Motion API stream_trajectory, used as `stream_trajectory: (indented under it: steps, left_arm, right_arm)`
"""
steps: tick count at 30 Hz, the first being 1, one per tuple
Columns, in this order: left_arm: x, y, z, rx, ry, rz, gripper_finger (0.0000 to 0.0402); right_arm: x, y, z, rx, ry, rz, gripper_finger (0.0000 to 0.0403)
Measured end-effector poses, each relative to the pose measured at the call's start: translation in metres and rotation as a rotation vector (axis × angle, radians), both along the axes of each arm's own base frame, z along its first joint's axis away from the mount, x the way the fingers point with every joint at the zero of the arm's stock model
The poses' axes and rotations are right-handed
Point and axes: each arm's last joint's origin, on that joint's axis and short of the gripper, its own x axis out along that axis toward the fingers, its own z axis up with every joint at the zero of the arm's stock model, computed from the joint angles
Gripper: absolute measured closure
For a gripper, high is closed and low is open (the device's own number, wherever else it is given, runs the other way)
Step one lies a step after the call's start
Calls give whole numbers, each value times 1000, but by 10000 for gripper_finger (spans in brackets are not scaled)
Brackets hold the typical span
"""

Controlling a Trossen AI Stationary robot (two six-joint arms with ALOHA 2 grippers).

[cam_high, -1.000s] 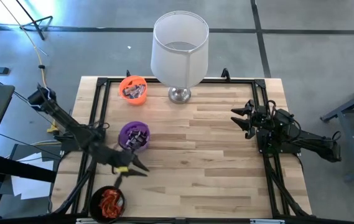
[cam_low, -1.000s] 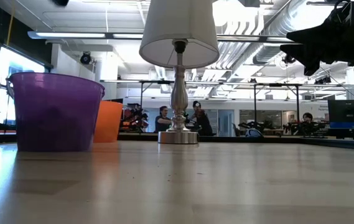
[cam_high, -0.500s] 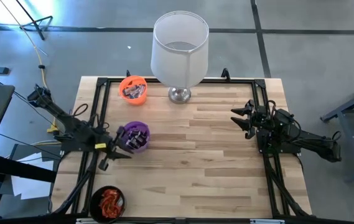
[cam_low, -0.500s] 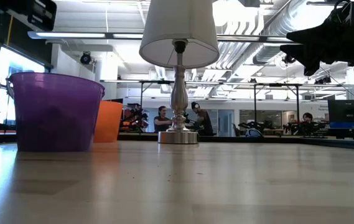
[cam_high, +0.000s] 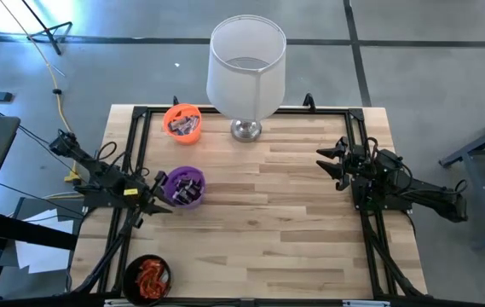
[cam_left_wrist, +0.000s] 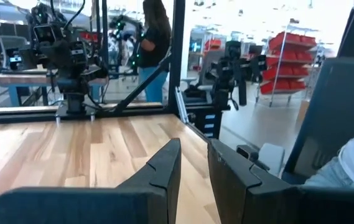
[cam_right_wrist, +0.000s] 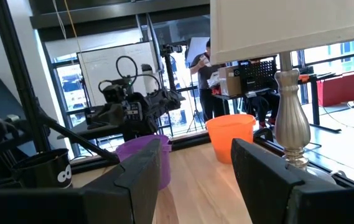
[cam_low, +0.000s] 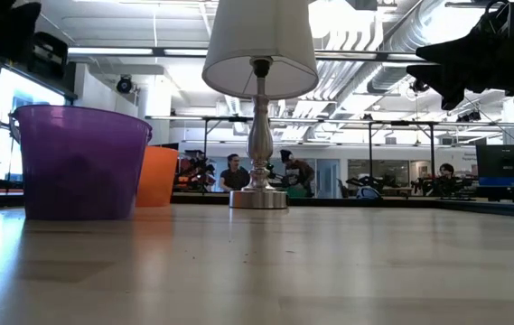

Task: Sort candy
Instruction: Return to Home Position

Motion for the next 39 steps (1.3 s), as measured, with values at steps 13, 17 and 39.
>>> stream_trajectory:
  steps: [13,17,39]
  left_arm:
    - [4,21,-6,140,-13,223,335]
    - [7,33,-6,147,-4,354,335]
    - [8,41,-6,83,10,450,335]
  right_arm:
    - [0,0,0,1,4,0,213]
    - [0,0,0,1,5,0,213]
    - [0,0,-1,2,6,0,213]
